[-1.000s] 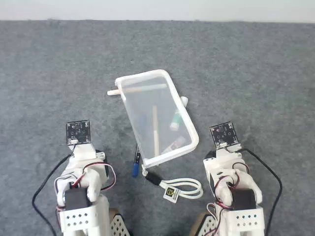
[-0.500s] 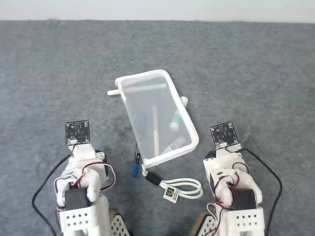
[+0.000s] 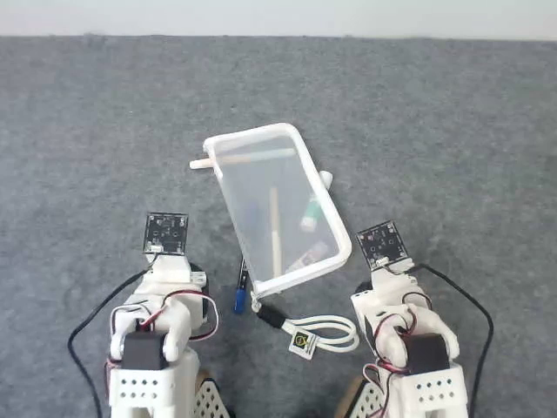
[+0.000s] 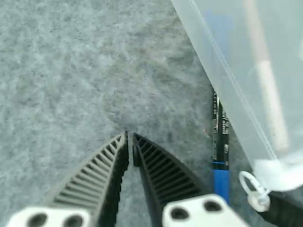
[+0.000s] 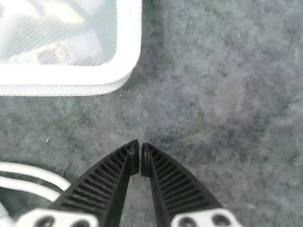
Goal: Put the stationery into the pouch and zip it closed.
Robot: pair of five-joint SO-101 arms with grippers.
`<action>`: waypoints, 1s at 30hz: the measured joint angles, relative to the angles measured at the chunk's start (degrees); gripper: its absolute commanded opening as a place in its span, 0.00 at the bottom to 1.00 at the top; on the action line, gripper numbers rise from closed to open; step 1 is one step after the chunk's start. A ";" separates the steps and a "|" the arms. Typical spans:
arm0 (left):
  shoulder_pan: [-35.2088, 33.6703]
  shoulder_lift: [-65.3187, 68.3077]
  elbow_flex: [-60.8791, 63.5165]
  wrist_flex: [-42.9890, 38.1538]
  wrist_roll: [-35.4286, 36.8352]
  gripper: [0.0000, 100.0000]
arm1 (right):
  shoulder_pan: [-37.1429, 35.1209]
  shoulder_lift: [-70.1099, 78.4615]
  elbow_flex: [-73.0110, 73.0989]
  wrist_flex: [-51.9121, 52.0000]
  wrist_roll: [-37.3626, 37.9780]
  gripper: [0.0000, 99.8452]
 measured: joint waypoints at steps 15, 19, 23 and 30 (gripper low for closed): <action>-14.77 0.00 0.00 -5.98 -20.04 0.01 | 0.26 -0.70 -16.53 -1.23 0.26 0.02; -20.75 0.00 0.00 -7.56 -24.88 0.01 | -1.85 -0.79 -18.73 -4.04 7.91 0.02; -21.71 0.00 0.00 -7.56 -24.35 0.01 | -7.03 -0.88 -20.40 -4.31 12.04 0.04; -22.07 0.00 0.00 -7.56 -24.35 0.01 | -13.54 -0.97 -24.00 -4.31 12.48 0.08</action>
